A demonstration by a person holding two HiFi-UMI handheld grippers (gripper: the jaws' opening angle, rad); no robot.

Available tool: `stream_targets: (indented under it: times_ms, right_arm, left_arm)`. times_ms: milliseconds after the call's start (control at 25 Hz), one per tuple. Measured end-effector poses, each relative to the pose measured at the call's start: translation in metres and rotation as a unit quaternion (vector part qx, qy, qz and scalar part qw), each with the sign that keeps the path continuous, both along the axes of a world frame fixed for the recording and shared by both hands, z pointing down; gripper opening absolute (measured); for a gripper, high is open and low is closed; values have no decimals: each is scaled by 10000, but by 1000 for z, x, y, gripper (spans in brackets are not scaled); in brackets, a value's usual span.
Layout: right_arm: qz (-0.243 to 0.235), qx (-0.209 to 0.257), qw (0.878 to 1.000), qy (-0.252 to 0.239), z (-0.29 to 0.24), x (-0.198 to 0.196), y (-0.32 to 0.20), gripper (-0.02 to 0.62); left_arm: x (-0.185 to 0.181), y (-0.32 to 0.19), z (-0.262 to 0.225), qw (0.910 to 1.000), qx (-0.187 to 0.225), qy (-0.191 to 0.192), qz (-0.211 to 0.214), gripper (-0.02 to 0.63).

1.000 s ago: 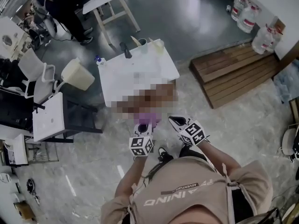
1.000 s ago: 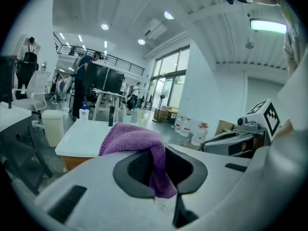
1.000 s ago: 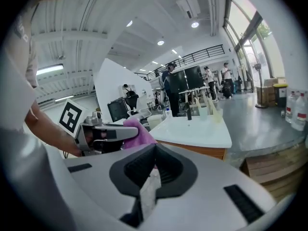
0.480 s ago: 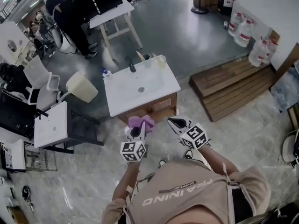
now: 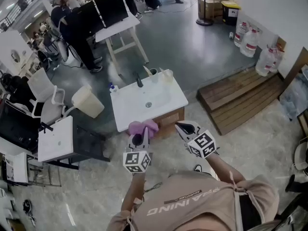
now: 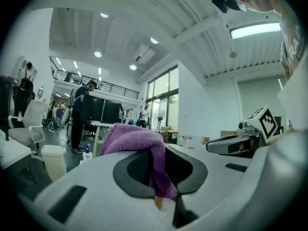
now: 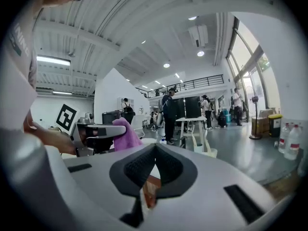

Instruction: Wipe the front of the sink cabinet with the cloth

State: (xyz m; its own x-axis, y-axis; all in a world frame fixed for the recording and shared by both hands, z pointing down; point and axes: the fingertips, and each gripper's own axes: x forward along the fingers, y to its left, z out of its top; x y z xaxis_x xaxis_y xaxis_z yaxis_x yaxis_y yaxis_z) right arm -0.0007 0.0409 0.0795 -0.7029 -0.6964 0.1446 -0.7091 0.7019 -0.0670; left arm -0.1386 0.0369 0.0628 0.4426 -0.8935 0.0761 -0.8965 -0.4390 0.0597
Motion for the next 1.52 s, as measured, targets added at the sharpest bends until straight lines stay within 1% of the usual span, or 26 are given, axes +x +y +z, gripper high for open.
stream_targets:
  times_ms: [120,200,360,600,760,1080,1280,1520]
  right_arm:
    - [177,239,9995,91,-10,4,-4,11]
    - [253,314,9991,123,-14,6,-5,11]
    - [286,308,9991,90,-12,8,-4,11]
    - [302,251,9992,71,-8,10,-3,11]
    - [243,171,9996,18,-6,5,-1,11]
    - [118,169,9998,9,-4,-3,5,11]
    - [83,152,9998,10,-3,-2,11,11]
    - [108,81,9999,9,4,7,16,11]
  left_arm:
    - [2,-4,-9,9997,76,174,-180,38]
    - [4,-5,-10,9995,72,238,-193,38]
    - [8,-2,-3,9997,22,197,-120,38]
    - [5,-1,2,9998,1,87,-160,38]
    - [3,3,1,9997,43,-3,-225,38]
    - [-1,15,9,9995,4,-141,-275,38]
    - [1,19,12,9995,-27,-133,-274,38]
    - [12,22,16,9997,-37,-136,-192,38]
